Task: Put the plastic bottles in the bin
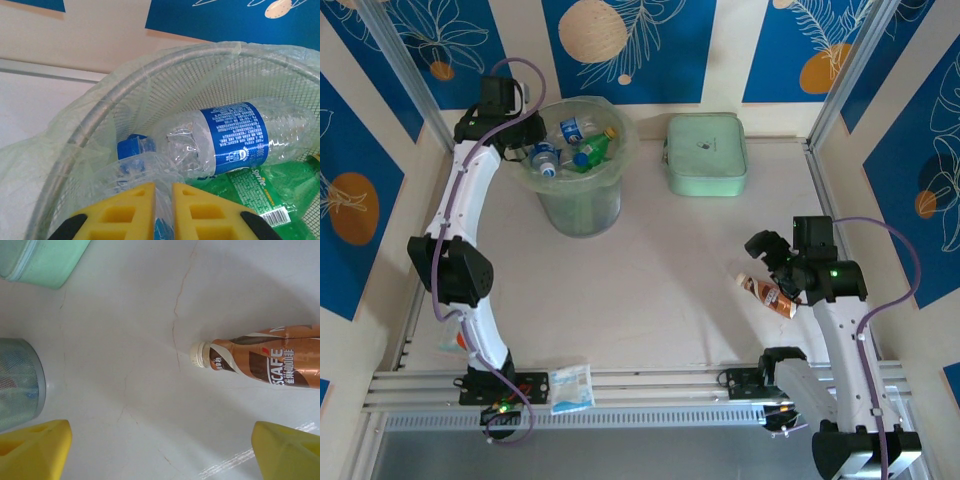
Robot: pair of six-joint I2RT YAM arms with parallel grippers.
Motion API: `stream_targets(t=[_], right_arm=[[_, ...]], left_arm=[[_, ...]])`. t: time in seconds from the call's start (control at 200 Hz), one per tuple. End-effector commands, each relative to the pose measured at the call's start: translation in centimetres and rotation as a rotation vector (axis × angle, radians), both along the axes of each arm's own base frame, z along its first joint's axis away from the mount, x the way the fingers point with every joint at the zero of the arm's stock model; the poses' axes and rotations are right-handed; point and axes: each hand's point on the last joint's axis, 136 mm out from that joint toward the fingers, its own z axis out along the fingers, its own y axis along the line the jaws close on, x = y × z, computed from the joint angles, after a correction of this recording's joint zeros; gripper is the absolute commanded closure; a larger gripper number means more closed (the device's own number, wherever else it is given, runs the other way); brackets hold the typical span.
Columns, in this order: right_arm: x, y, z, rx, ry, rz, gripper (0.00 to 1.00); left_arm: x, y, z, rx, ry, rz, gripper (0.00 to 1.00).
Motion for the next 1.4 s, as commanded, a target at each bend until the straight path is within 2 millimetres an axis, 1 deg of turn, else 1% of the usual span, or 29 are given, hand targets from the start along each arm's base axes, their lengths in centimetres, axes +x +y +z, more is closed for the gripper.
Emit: stream_targets(t=[0.0, 0.125, 0.175, 0.235, 0.32, 0.42, 0.47, 0.515, 0.555, 0.64, 0.67, 0.68, 0.76, 0.8, 0.855, 0.92, 0.935, 1.0, 1.07, 1.115, 1.17, 1.281, 1.396], right_arm=[[-0.3, -0.5, -0.2, -0.018, 0.020, -0.016, 0.06], [-0.4, -0.8, -1.7, -0.035, 0.074, -0.031, 0.03], [-0.4, -1.0, -2.5, -0.043, 0.097, -0.036, 0.02], [-0.3, -1.2, -3.5, -0.052, 0.134, -0.040, 0.01], [-0.4, -1.5, -4.8, -0.062, 0.178, -0.059, 0.00], [-0.7, -2.1, -5.9, -0.073, 0.217, -0.105, 0.00], [-0.9, -2.3, -6.6, -0.072, 0.243, -0.129, 0.00], [-1.2, -2.6, -7.2, -0.069, 0.278, -0.155, 0.00], [-1.4, -2.7, -7.8, -0.069, 0.312, -0.177, 0.00], [-1.7, -2.8, -9.2, -0.054, 0.361, -0.215, 0.00], [-1.8, -2.9, -9.6, -0.046, 0.372, -0.229, 0.00], [-1.8, -2.9, -9.8, -0.043, 0.375, -0.235, 0.00], [-1.8, -3.2, -10.8, -0.022, 0.397, -0.281, 0.00], [-1.8, -3.4, -11.2, -0.007, 0.405, -0.302, 0.00], [-1.6, -3.5, -11.7, 0.017, 0.413, -0.331, 0.00], [-1.4, -3.7, -12.0, 0.028, 0.413, -0.357, 0.00], [-1.3, -3.8, -12.1, 0.030, 0.413, -0.364, 0.00], [-1.1, -4.2, -12.5, 0.032, 0.422, -0.394, 0.00], [-0.8, -4.7, -13.0, 0.032, 0.426, -0.423, 0.01], [-0.4, -4.8, -13.4, 0.043, 0.424, -0.428, 0.01], [0.2, -4.8, -13.7, 0.052, 0.418, -0.428, 0.02], [1.0, -5.4, -14.7, 0.039, 0.438, -0.435, 0.03], [1.8, -5.5, -15.2, 0.025, 0.451, -0.418, 0.10]], left_arm=[[-1.7, -1.0, 2.2, -0.032, -0.010, -0.032, 0.76], [-2.8, -1.2, 6.9, -0.068, -0.103, -0.042, 0.63], [-3.4, -1.8, 8.8, -0.097, -0.149, -0.069, 0.59], [-4.5, -2.1, 11.4, -0.130, -0.211, -0.088, 0.53], [-6.2, -2.0, 14.4, -0.154, -0.281, -0.094, 0.48], [-8.5, -2.1, 16.8, -0.181, -0.324, -0.109, 0.46], [-9.6, -2.3, 17.1, -0.202, -0.325, -0.124, 0.45], [-11.0, -3.0, 17.3, -0.225, -0.327, -0.155, 0.45], [-12.2, -3.9, 17.0, -0.241, -0.322, -0.197, 0.44], [-15.7, -7.1, 16.3, -0.252, -0.319, -0.336, 0.42], [-16.8, -8.2, 15.3, -0.247, -0.306, -0.378, 0.40], [-17.3, -8.5, 15.3, -0.243, -0.308, -0.393, 0.40], [-20.8, -11.0, 12.7, -0.206, -0.273, -0.494, 0.39], [-22.4, -12.1, 11.1, -0.200, -0.246, -0.544, 0.38], [-24.5, -13.3, 9.0, -0.210, -0.206, -0.601, 0.38], [-26.4, -13.8, 6.9, -0.232, -0.163, -0.625, 0.38], [-26.6, -13.9, 6.1, -0.235, -0.144, -0.626, 0.38], [-27.7, -14.2, 4.0, -0.262, -0.102, -0.632, 0.38], [-28.7, -14.5, 2.5, -0.287, -0.070, -0.640, 0.38], [-29.2, -14.6, 1.9, -0.285, -0.057, -0.650, 0.38], [-29.6, -14.7, 1.6, -0.272, -0.046, -0.662, 0.38], [-30.0, -14.9, 1.8, -0.270, -0.047, -0.682, 0.37], [-29.9, -14.7, 1.8, -0.247, -0.040, -0.673, 0.37]])
